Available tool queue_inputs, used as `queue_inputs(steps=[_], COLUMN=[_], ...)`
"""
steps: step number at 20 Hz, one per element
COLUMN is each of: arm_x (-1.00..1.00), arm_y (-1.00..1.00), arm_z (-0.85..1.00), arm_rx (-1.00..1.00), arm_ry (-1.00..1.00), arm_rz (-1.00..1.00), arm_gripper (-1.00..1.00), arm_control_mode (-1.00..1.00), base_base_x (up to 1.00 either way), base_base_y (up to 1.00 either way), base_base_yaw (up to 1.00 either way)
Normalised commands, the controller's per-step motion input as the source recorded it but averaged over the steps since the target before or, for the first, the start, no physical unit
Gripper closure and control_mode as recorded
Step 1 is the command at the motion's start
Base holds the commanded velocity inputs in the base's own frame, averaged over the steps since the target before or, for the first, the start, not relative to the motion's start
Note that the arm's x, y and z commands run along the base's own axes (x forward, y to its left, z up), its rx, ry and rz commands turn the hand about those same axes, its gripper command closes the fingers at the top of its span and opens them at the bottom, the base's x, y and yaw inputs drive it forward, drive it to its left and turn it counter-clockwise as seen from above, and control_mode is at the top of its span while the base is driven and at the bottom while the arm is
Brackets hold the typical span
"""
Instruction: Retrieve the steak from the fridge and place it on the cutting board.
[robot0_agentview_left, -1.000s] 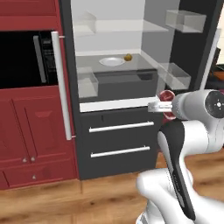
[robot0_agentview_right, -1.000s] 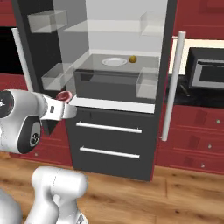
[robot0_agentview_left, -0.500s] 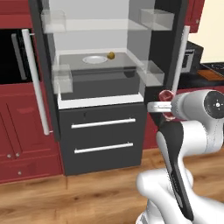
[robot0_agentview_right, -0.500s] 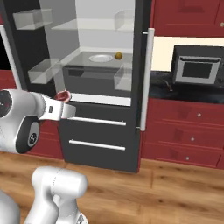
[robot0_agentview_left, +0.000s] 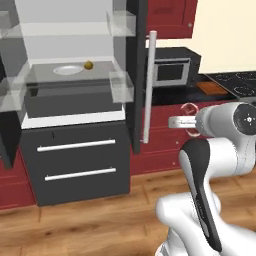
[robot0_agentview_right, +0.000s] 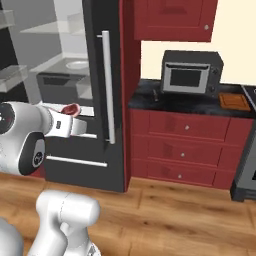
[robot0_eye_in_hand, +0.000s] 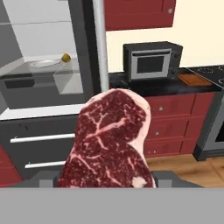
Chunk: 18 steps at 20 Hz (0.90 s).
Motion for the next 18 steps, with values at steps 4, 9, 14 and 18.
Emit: queue_inputs(steps=[4,9,14,18], arm_x=[0.00,0.00,0.00,0.00], arm_y=[0.00,0.00,0.00,0.00], arm_z=[0.00,0.00,0.00,0.00], arm_rx=[0.00,0.00,0.00,0.00], arm_ry=[0.00,0.00,0.00,0.00], arm_rz=[0.00,0.00,0.00,0.00], arm_gripper=[1.00,1.00,1.00,1.00], arm_control_mode=[1.00,1.00,1.00,1.00], base_base_x=[0.00,0.00,0.00,0.00], base_base_y=[-0.97,-1.00,-0.98,-0.94], base_base_yaw=[0.00,0.00,0.00,0.00])
